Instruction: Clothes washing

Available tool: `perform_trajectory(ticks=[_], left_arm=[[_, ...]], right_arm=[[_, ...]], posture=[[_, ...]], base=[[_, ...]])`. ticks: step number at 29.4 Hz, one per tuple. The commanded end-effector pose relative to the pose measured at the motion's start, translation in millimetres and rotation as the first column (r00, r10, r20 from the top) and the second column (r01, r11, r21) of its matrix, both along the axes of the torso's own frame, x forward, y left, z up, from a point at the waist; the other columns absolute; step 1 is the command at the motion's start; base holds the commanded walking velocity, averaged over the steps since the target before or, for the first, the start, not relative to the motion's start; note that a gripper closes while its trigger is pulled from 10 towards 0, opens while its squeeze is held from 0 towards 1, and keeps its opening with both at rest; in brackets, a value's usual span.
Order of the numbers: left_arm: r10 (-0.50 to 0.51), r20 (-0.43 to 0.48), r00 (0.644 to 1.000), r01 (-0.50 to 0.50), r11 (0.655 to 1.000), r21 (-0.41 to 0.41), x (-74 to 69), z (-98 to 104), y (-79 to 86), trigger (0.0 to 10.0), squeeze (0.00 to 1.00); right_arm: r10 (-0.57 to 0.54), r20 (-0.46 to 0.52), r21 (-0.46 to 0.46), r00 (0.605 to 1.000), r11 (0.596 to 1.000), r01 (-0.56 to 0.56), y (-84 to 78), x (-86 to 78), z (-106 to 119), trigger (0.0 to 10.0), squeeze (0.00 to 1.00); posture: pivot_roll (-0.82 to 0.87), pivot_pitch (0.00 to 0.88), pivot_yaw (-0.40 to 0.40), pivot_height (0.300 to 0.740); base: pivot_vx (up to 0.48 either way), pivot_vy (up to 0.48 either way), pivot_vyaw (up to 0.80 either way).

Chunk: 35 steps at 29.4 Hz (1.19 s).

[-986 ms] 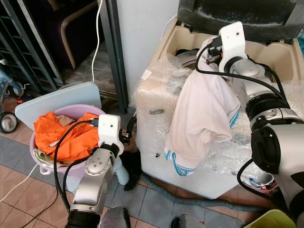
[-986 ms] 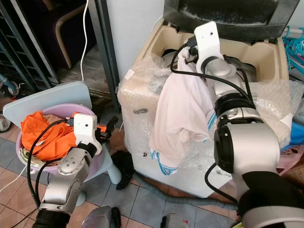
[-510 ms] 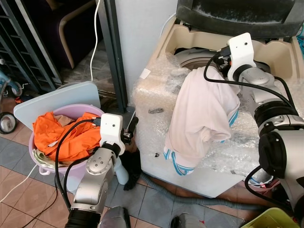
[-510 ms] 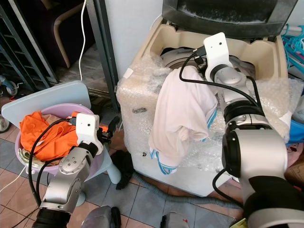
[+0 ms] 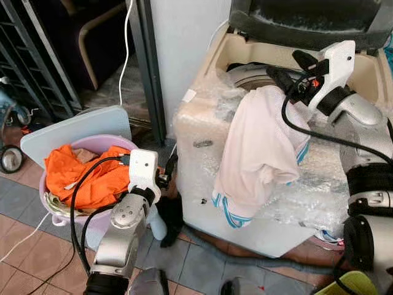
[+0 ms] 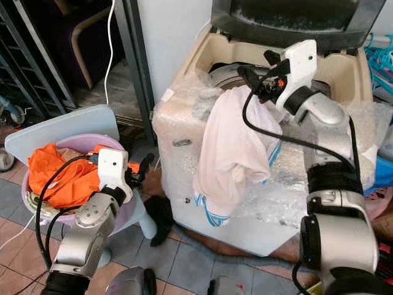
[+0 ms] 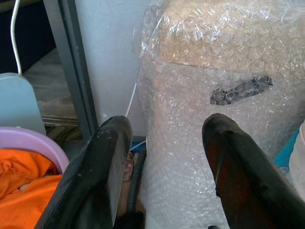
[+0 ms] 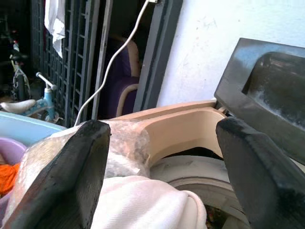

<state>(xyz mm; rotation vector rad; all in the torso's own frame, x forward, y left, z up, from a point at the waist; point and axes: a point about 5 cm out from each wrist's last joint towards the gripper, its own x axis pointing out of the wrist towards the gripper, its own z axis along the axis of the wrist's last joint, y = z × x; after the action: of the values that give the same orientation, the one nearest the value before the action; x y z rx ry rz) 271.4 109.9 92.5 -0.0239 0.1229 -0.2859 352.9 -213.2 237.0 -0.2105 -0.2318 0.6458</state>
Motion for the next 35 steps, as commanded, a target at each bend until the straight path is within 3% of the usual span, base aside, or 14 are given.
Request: perform_trajectory(ticks=[1,8,14,16,17,22,23,35], left_arm=[[-0.014,-0.005,1.000,0.014,1.000,0.009,0.0,-0.3,-0.5,10.0,0.00],[-0.015,-0.003,1.000,0.015,1.000,0.013,0.1,0.2,0.1,10.0,0.00],[-0.013,-0.005,1.000,0.013,1.000,0.012,-0.2,0.4,0.8,10.0,0.00],[-0.015,-0.006,1.000,0.015,1.000,0.013,-0.4,0.2,0.6,10.0,0.00],[-0.015,-0.007,1.000,0.015,1.000,0.013,-0.4,0.2,0.6,10.0,0.00],[-0.014,-0.007,1.000,0.014,1.000,0.012,-0.7,0.1,0.5,10.0,0.00],[-0.012,-0.008,1.000,0.012,1.000,0.012,-0.8,0.1,0.4,10.0,0.00],[-0.012,-0.009,1.000,0.012,1.000,0.014,0.7,-0.4,-0.3,10.0,0.00]], right_arm=[[0.077,0.008,-0.021,0.997,0.997,-0.077,6.1,-8.7,10.1,10.0,1.00],[0.178,-0.139,-0.156,0.974,0.967,-0.199,4.4,-36.8,-11.0,10.0,1.00],[0.156,-0.185,-0.259,0.970,0.945,-0.201,3.0,-42.7,-21.1,10.0,1.00],[0.151,-0.191,-0.324,0.970,0.923,-0.207,7.1,-44.3,-28.2,10.0,0.15],[0.136,-0.193,-0.347,0.972,0.917,-0.198,8.0,-43.9,-31.4,10.0,0.00],[0.101,-0.196,-0.436,0.975,0.882,-0.179,11.7,-43.4,-45.7,10.0,0.00],[0.106,-0.208,-0.451,0.972,0.871,-0.192,15.3,-45.6,-52.7,0.0,0.00],[0.108,-0.208,-0.484,0.972,0.852,-0.198,18.5,-46.0,-59.8,0.0,0.00]], posture=[[-0.09,0.061,0.033,0.740],[-0.09,0.063,0.035,0.740],[-0.08,0.066,0.035,0.740],[-0.08,0.066,0.035,0.740],[-0.08,0.066,0.035,0.740],[-0.08,0.067,0.033,0.740],[-0.08,0.067,0.032,0.740],[-0.08,0.059,0.033,0.740]], base=[[0.000,0.000,0.00],[0.000,0.000,0.00],[0.000,0.000,0.00],[0.000,0.000,0.00],[0.000,0.000,0.00],[0.000,0.000,0.00],[0.000,0.000,0.00],[0.000,0.000,0.00]])
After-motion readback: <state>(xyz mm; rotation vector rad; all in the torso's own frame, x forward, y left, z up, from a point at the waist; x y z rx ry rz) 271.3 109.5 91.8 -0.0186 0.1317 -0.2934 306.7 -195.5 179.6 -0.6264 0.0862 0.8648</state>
